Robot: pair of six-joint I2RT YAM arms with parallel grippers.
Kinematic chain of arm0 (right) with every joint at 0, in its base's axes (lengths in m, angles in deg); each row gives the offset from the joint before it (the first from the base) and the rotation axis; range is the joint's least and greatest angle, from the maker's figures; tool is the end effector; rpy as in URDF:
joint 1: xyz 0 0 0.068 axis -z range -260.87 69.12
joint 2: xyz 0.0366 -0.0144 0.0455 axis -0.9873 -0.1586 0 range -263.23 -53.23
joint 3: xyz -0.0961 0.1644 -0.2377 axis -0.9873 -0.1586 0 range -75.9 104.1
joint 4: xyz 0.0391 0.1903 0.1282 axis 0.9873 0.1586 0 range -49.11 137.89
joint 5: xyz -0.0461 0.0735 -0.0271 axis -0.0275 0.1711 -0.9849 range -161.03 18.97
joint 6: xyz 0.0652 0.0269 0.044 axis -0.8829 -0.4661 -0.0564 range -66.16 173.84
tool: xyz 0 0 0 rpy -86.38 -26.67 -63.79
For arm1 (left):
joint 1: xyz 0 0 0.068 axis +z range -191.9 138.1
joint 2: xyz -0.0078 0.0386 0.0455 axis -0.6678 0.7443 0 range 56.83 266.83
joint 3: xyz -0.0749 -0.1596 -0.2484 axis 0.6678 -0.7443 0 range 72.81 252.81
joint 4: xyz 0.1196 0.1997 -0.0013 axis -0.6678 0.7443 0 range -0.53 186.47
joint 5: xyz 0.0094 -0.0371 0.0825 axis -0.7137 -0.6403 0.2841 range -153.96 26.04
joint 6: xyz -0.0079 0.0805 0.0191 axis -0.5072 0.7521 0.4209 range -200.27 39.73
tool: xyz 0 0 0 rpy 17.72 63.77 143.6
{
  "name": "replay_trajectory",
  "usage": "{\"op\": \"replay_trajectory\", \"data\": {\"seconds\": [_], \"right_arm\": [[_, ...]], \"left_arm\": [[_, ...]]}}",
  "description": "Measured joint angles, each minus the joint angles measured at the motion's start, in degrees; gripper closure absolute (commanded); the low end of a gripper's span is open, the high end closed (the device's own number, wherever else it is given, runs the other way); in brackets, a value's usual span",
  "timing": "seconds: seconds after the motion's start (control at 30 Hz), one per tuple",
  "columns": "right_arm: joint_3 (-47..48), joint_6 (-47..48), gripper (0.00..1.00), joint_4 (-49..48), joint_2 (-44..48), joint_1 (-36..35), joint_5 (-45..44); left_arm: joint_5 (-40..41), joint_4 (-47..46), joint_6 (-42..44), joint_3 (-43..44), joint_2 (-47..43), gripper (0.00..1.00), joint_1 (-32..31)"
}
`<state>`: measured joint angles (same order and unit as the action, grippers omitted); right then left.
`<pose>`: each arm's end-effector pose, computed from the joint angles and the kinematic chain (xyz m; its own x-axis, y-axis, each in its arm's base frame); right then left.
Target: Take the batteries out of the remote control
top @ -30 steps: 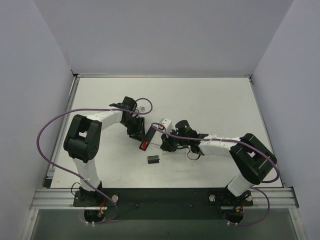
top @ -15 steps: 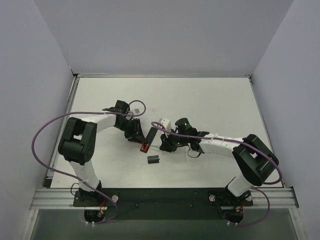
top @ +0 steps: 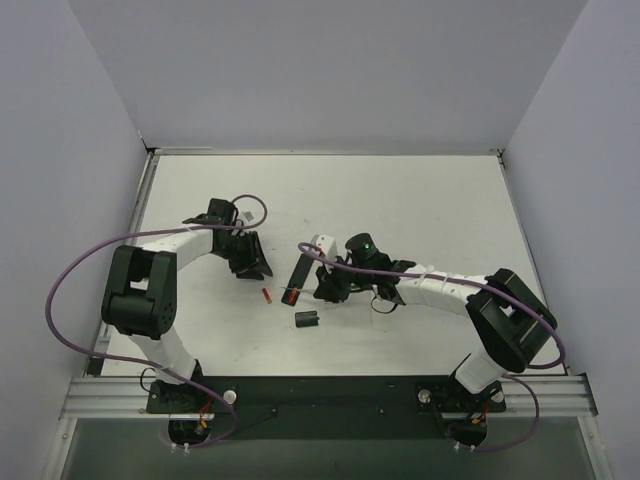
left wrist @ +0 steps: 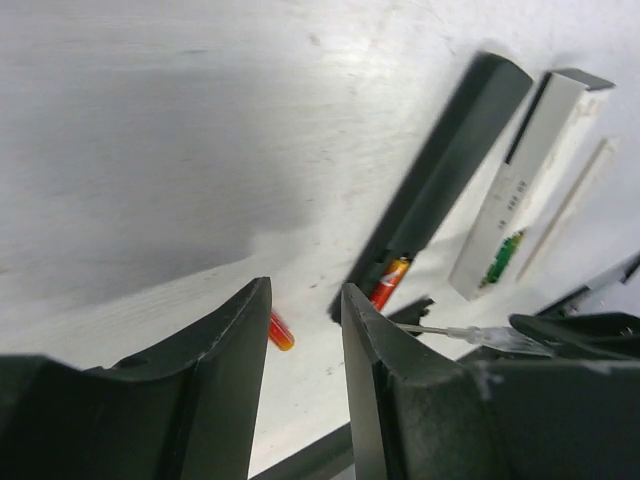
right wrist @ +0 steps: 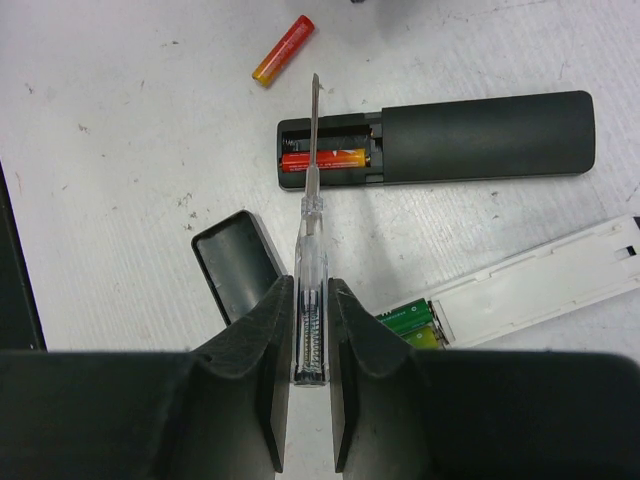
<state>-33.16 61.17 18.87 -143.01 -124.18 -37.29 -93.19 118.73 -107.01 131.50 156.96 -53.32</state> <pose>0.2128 0.2559 0.2376 -0.1857 -0.3209 -0.9287 -0.9682 0.2209 0.1173 0.3045 -0.0977 0.1792 -0.9751 -0.2036 -0.0881 -0.1205 0.8195 -0.5603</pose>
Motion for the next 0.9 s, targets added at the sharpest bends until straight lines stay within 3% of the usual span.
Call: {"op": "replay_trajectory", "data": {"seconds": [0.03, 0.17, 0.2, 0.27, 0.43, 0.67, 0.9], "right_arm": [[0.2, 0.02, 1.0, 0.22, 0.0, -0.24, -0.11], [1.66, 0.04, 1.0, 1.64, 0.0, -1.4, -0.72], [2.05, 0.02, 1.0, 1.75, 0.0, -2.12, -1.01], [2.75, -0.02, 1.0, 1.84, 0.0, -3.98, -1.77], [3.34, -0.87, 1.0, 1.7, 0.0, -7.98, -3.39], [3.39, -1.9, 1.0, 1.77, 0.39, -8.81, -6.95], [3.28, -2.16, 1.0, 2.6, 5.46, -8.81, -11.47]], "left_arm": [[1.53, 0.5, -0.04, -0.02, -0.52, 0.56, 0.26], [10.32, 2.64, -1.31, -0.2, -4.68, 0.76, 2.05], [13.03, 3.17, -1.79, -0.2, -5.9, 0.87, 2.69], [18.6, 4.46, -3.1, -0.2, -8.31, 1.0, 3.89], [26.91, 6.54, -7.08, -1.99, -12.04, 1.0, 5.33], [24.0, 6.34, -10.23, -11.19, -12.31, 1.0, 5.18], [22.93, 6.51, -10.69, -12.11, -12.15, 1.0, 5.09]]}}
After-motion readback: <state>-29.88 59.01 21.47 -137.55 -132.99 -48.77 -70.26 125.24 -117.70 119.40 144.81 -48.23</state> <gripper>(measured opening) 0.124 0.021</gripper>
